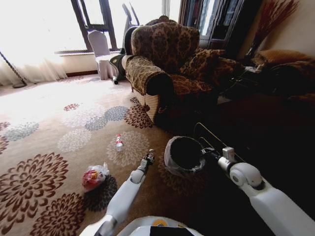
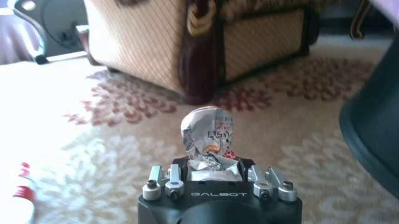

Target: Pick up the trash from the ground and place it into the trash bin.

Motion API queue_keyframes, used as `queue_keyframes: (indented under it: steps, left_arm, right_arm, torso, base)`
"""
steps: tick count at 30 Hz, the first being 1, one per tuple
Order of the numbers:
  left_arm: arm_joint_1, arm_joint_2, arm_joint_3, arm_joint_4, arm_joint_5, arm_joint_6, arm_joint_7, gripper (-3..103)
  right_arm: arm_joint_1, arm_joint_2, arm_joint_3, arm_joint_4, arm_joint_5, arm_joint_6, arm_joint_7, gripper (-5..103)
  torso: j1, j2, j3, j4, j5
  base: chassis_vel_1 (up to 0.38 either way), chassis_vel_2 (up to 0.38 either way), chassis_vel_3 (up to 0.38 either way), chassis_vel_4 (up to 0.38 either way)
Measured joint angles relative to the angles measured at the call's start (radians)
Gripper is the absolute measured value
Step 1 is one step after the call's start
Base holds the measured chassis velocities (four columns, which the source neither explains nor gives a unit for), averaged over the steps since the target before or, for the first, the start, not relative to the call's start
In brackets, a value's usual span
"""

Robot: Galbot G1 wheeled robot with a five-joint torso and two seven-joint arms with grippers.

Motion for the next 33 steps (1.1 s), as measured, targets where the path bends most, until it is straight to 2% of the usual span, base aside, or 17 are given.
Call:
queue_keyframes:
  steps: [3,5,11,15,16,18,19,20,21,24,25,26,28,29,32,33]
  left_arm:
    - [0.088,0.051,-0.032,-0.167,-0.025,0.017,-0.032,49]
    - [0.107,0.061,-0.039,-0.202,-0.028,0.02,-0.04,49]
    - [0.16,0.09,-0.053,-0.333,-0.033,0.03,-0.072,49]
    - [0.213,0.102,-0.109,-0.417,-0.021,0.003,-0.114,49]
    - [0.213,0.102,-0.109,-0.417,-0.021,0.003,-0.114,49]
    - [0.228,0.105,-0.144,-0.441,-0.012,-0.028,-0.13,49]
    - [0.23,0.106,-0.156,-0.448,-0.011,-0.044,-0.136,49]
    - [0.23,0.106,-0.156,-0.448,-0.011,-0.044,-0.136,49]
    - [0.231,0.107,-0.167,-0.455,-0.011,-0.054,-0.141,49]
    - [0.23,0.115,-0.187,-0.476,-0.02,-0.075,-0.149,49]
    - [0.23,0.115,-0.187,-0.476,-0.02,-0.075,-0.149,49]
    - [0.229,0.12,-0.19,-0.487,-0.026,-0.08,-0.152,49]
    - [0.224,0.13,-0.195,-0.504,-0.031,-0.089,-0.154,49]
    - [0.224,0.13,-0.195,-0.504,-0.031,-0.089,-0.154,49]
    - [0.21,0.149,-0.203,-0.533,-0.045,-0.094,-0.159,49]
    - [0.21,0.149,-0.203,-0.533,-0.045,-0.094,-0.159,49]
  right_arm:
    - [0.035,-0.027,-0.034,0.008,0.024,0.01,0.0,1]
    - [0.038,-0.03,-0.036,0.012,0.029,0.015,-0.001,1]
    - [0.091,-0.032,-0.053,0.012,0.059,0.023,0.0,1]
    - [0.243,-0.031,-0.206,-0.039,0.102,0.01,-0.001,1]
    - [0.243,-0.031,-0.206,-0.039,0.102,0.01,-0.001,1]
    - [0.352,-0.029,-0.308,-0.079,0.117,0.005,0.001,1]
    - [0.4,-0.024,-0.355,-0.098,0.128,0.002,0.0,1]
    - [0.4,-0.024,-0.355,-0.098,0.128,0.002,0.0,1]
    - [0.46,-0.016,-0.408,-0.124,0.138,-0.001,-0.001,1]
    - [0.585,0.022,-0.526,-0.194,0.152,-0.009,0.0,1]
    - [0.585,0.022,-0.526,-0.194,0.152,-0.009,0.0,1]
    - [0.623,0.042,-0.566,-0.221,0.162,-0.016,0.0,1]
    - [0.693,0.082,-0.634,-0.275,0.168,-0.021,0.0,1]
    - [0.693,0.082,-0.634,-0.275,0.168,-0.021,0.0,1]
    - [0.819,0.173,-0.738,-0.392,0.172,-0.035,0.0,1]
    - [0.819,0.173,-0.738,-0.392,0.172,-0.035,0.0,1]
  torso:
    - [0.0,0.0,0.0,0.001,-0.0003]
    - [0.0,0.0,0.0,0.0013,0.0003]
    - [0.0,0.0,0.0,-0.0006,-0.0008]
    - [0.0,0.0,0.0,0.0012,0.0004]
    - [0.0,0.0,0.0,0.0012,0.0004]
    - [0.0,0.0,0.0,0.0006,-0.0016]
    - [0.0,0.0,0.0,0.0002,-0.0005]
    - [0.0,0.0,0.0,0.0002,-0.0005]
    - [0.0,0.0,0.0,0.0005,0.0008]
    - [0.0,0.0,0.0,0.0001,-0.0015]
    - [0.0,0.0,0.0,0.0001,-0.0015]
    - [0.0,0.0,0.0,0.0003,0.0002]
    - [0.0,0.0,0.0,0.0004,-0.0002]
    - [0.0,0.0,0.0,0.0004,-0.0002]
    - [0.0,0.0,0.0,0.0003,-0.0002]
    - [0.0,0.0,0.0,0.0003,-0.0002]
  base:
    - [0.0,0.0,0.0,0.0]
    - [0.0,0.0,0.0,0.0]
    - [0.0,0.0,0.0,0.0]
    - [0.0,0.0,0.0,0.0]
    - [0.0,0.0,0.0,0.0]
    - [0.0,0.0,0.0,0.0]
    - [0.0,0.0,0.0,0.0]
    - [0.0,0.0,0.0,0.0]
    - [0.0,0.0,0.0,0.0]
    - [0.0,0.0,0.0,0.0]
    - [0.0,0.0,0.0,0.0]
    - [0.0,0.0,0.0,0.0]
    - [0.0,0.0,0.0,0.0]
    - [0.0,0.0,0.0,0.0]
    - [0.0,0.0,0.0,0.0]
    - [0.0,0.0,0.0,0.0]
